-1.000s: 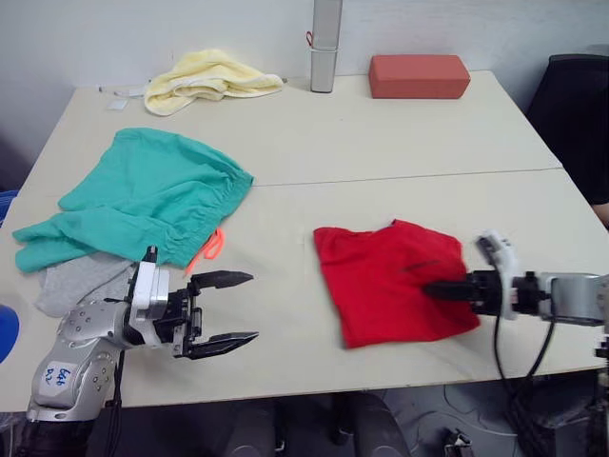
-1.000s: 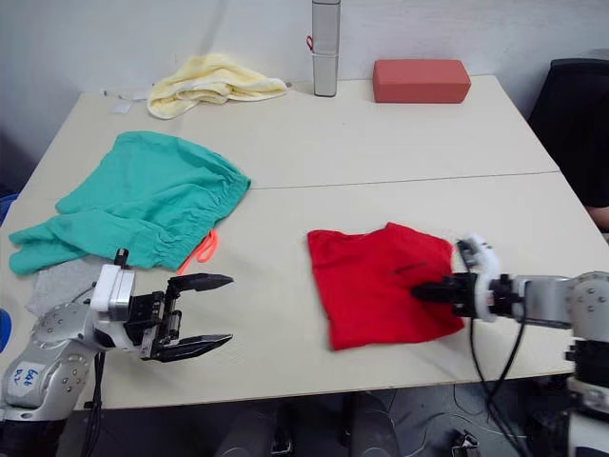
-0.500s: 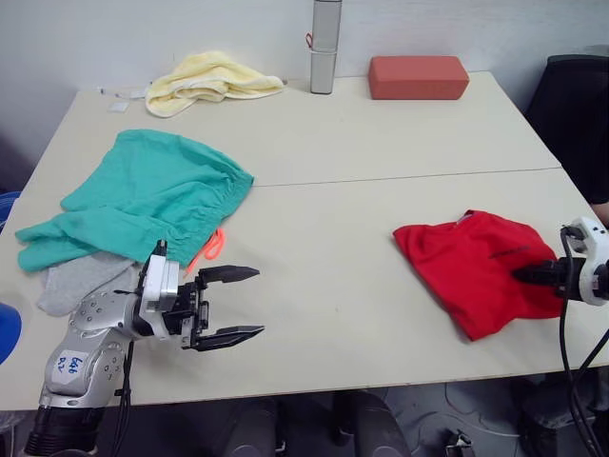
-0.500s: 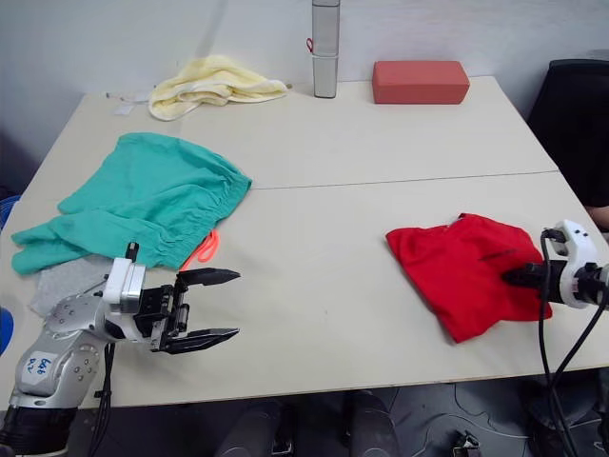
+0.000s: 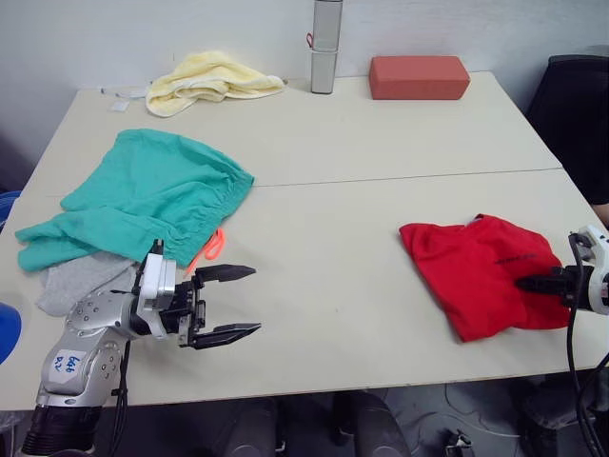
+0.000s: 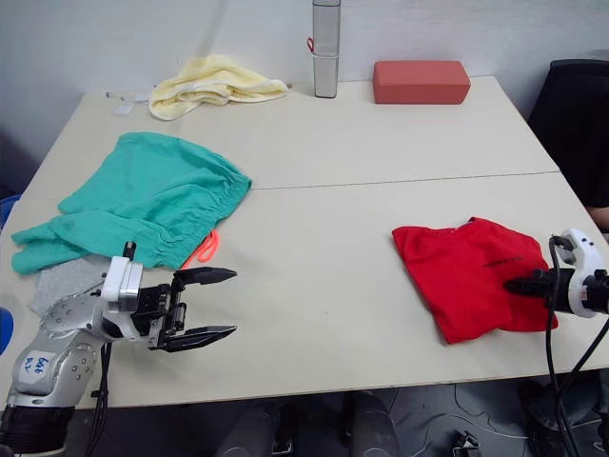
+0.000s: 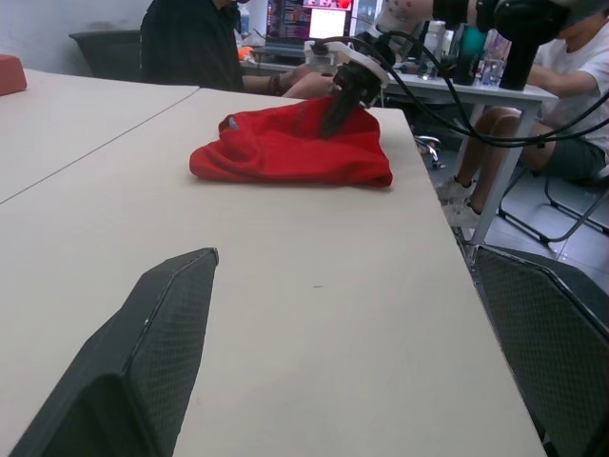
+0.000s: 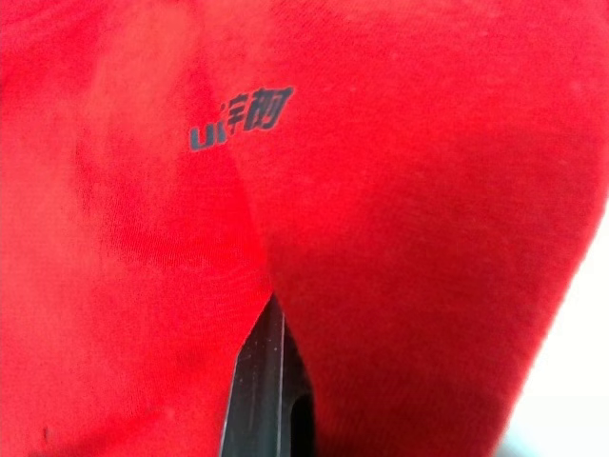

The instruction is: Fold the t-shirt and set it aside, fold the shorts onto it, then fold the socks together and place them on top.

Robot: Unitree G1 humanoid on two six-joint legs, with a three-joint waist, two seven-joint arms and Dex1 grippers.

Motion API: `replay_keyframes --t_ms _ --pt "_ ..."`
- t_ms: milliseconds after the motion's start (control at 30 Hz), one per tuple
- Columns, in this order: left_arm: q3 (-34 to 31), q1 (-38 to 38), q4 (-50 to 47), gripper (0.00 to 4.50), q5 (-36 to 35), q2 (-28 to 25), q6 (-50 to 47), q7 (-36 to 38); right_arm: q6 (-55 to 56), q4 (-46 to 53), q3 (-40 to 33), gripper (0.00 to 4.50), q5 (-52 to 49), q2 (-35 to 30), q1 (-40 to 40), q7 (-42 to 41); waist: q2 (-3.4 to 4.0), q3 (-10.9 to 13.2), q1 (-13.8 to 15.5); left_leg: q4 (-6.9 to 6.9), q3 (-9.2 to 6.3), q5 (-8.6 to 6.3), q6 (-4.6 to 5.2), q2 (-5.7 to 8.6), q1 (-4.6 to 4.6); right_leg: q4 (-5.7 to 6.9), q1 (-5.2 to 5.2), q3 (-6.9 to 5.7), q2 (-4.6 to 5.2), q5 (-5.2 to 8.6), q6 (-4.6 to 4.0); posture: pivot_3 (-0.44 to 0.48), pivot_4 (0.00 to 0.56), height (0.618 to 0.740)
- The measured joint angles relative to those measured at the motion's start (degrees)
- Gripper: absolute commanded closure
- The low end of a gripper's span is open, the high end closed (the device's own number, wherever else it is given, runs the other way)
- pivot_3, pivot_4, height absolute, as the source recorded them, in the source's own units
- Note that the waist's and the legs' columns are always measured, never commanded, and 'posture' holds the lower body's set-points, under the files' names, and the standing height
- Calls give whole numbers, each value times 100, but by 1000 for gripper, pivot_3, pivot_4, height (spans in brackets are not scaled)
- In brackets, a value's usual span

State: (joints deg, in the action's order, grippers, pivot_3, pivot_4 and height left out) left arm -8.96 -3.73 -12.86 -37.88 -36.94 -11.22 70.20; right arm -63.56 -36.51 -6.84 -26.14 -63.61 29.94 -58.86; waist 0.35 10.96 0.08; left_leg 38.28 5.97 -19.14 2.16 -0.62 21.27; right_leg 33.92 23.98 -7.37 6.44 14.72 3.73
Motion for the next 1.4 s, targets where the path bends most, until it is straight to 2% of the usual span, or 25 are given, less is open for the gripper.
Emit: replay_keyframes --t_ms 133,167,233,500,600,667,767,867,967,1067,1200,1267,1400 --pt "1 -17 6 0 0 0 1 19 117 -61 -184 4480 31 33 -26 286 0 0 6 5 1 -1 1 2 -1 0 -4 1 4 -1 1 0 150 740" --pt "1 -17 11 0 0 0 1 45 87 -95 -233 3952 31 32 -28 306 0 0 11 5 0 0 1 2 -1 0 -4 1 4 -1 1 0 150 740" --pt "2 -25 28 0 0 0 1 64 132 -94 -296 3555 32 32 -41 361 0 0 9 5 0 0 1 2 -2 0 -4 1 4 -1 0 0 150 740" --pt "12 -50 32 0 9 -6 0 155 173 -34 -363 860 162 -476 -462 286 8 1 101 4 2 0 3 3 0 0 -2 0 4 -1 0 0 150 740" --pt "12 -7 34 0 11 -22 0 204 791 -183 -478 860 391 -907 -836 189 33 -2 127 2 6 0 3 4 3 -1 2 0 3 -1 0 0 150 740" --pt "7 20 34 0 13 -24 1 222 1604 -255 -670 860 556 -1086 -1057 92 36 -2 117 2 11 0 1 3 -1 3 2 3 -2 -1 0 0 150 740" --pt "-1 25 34 0 13 -23 3 220 3160 -284 -1285 860 572 -1016 -1144 -47 34 -1 47 1 30 3 -1 1 -16 12 0 21 -11 -2 1 0 150 740" --pt "-5 64 33 0 11 -21 3 175 3736 171 -1854 860 267 -597 -1142 -202 29 0 -26 0 30 6 -8 -8 -21 16 -3 26 -19 -4 -2 0 150 740" --pt "-20 130 18 0 7 -22 2 151 4016 939 -2051 860 31 -16 -1460 -314 29 -1 -13 -4 24 7 -12 -11 -19 15 -1 23 -21 -4 -2 0 150 740" --pt "-75 231 2 0 6 -21 -9 42 4326 1643 -1977 860 -43 732 -1886 -377 29 -1 20 -1 22 8 -11 -9 -13 15 0 20 -19 -4 -2 0 150 740" --pt "-298 458 -291 0 -41 -23 -99 -228 4826 2126 -1802 860 -44 1522 -2061 -291 30 0 49 4 26 7 -5 -4 -16 15 -1 30 -14 -8 3 0 150 740" --pt "-498 605 -468 0 -97 -37 -202 -411 4979 2742 -1677 860 -220 1925 -2203 -349 30 -1 48 -1 23 7 -8 -7 -20 18 -1 30 -14 -7 1 0 150 740" --pt "-1261 1238 -526 0 -123 -67 -252 -877 5197 4088 -1121 42 -476 2249 -2816 -793 30 -1 17 -13 19 4 -14 -12 -23 18 3 29 -17 -1 -9 0 150 740"
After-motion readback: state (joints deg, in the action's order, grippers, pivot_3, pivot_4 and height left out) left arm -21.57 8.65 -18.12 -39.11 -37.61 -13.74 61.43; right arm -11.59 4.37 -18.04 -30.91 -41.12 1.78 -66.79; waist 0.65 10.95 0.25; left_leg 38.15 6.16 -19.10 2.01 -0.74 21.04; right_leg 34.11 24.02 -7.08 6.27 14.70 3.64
